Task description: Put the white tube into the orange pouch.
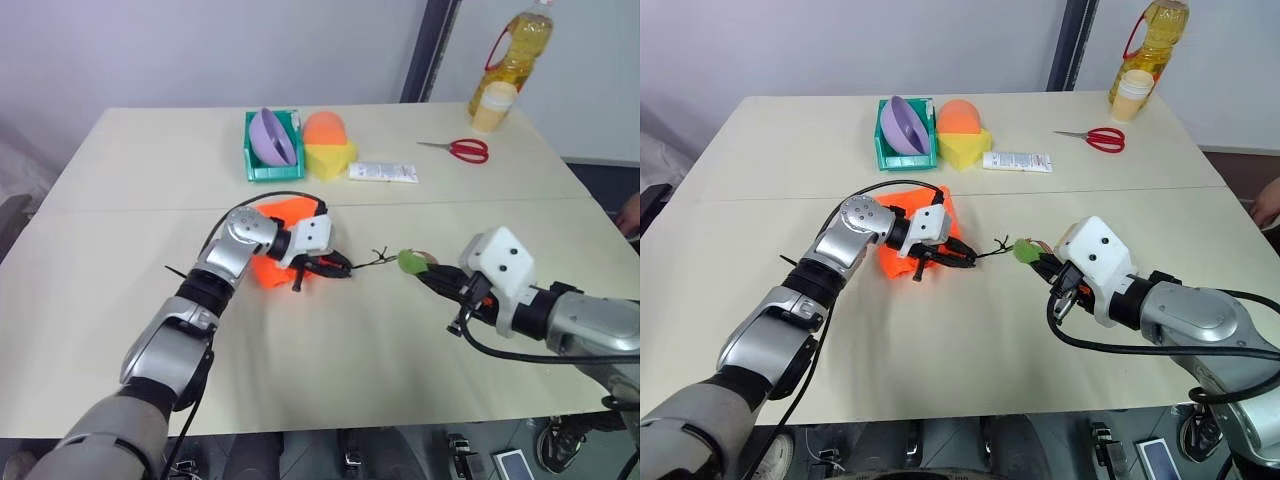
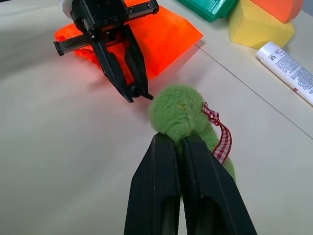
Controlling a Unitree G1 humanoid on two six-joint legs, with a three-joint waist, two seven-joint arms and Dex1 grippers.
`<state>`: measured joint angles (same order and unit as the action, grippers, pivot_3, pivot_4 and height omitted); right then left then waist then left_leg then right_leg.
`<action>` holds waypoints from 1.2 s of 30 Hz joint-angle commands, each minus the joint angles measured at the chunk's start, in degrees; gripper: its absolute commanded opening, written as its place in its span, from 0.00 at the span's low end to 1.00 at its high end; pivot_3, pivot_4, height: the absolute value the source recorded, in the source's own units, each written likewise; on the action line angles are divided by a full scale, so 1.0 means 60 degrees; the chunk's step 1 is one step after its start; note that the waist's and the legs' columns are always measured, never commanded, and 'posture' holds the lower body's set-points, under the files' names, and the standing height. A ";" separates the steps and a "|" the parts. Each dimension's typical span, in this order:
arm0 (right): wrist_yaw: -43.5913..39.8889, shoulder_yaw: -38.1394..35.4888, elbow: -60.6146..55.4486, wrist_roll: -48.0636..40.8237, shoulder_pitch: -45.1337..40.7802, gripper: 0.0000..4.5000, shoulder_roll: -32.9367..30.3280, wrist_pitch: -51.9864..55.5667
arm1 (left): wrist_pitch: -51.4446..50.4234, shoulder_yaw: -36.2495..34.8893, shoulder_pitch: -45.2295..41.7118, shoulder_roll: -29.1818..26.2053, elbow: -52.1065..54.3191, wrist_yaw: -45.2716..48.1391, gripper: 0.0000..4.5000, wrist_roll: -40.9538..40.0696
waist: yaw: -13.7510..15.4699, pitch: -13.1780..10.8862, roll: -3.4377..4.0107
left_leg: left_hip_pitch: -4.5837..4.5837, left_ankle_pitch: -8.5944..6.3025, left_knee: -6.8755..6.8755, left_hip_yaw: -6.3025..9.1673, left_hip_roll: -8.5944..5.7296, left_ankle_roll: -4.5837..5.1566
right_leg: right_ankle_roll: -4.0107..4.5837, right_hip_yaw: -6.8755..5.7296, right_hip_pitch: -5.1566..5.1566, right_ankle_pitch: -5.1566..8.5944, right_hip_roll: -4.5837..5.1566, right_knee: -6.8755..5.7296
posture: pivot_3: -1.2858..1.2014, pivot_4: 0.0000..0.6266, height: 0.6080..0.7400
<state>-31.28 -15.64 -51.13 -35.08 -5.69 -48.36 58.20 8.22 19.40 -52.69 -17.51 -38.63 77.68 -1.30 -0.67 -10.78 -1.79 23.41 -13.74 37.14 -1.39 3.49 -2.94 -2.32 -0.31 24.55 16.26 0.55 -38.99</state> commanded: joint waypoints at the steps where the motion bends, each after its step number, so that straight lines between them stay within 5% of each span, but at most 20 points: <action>1: 0.0024 -0.0045 -0.0253 -0.0044 -0.0067 0.00 -0.0104 -0.0240 | 0.0044 -0.0213 -0.0307 0.0018 0.0101 0.0022 0.05 -0.0116 | 0.0001 0.0000 0.0000 | 0.0000 0.0000 0.0000 0.0000 0.0000 0.0000 | 0.0000 0.0000 0.0000 0.0000 0.0000 0.0000 | 0.52 0.24 0.89; 20: -0.0467 -0.1359 0.0463 0.0649 0.0998 0.00 -0.0920 -0.0814 | 0.0781 -0.0184 0.0244 -0.1565 0.0019 0.0161 0.05 0.0457 | -0.0023 0.0000 0.0000 | -0.0002 0.0000 0.0000 -0.0002 0.0001 0.0000 | 0.0000 0.0001 0.0000 0.0000 0.0000 -0.0002 | 0.52 0.24 0.89; 36: -0.0533 -0.1015 0.0779 0.0734 0.1022 0.00 -0.0936 -0.1252 | 0.0891 -0.0274 0.1034 -0.2986 0.0780 0.0083 0.05 0.0434 | -0.0009 0.0001 0.0000 | -0.0006 0.0000 0.0007 -0.0002 0.0005 0.0000 | 0.0000 0.0001 -0.0003 -0.0001 -0.0001 -0.0011 | 0.52 0.24 0.89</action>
<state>-34.80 -20.48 -46.80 -32.07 1.26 -52.97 51.78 14.14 19.20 -47.23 -33.71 -34.79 78.26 0.84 -0.72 -10.78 -1.79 23.38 -13.74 37.19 -1.41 3.52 -2.94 -2.32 -0.31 24.54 16.26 0.54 -39.06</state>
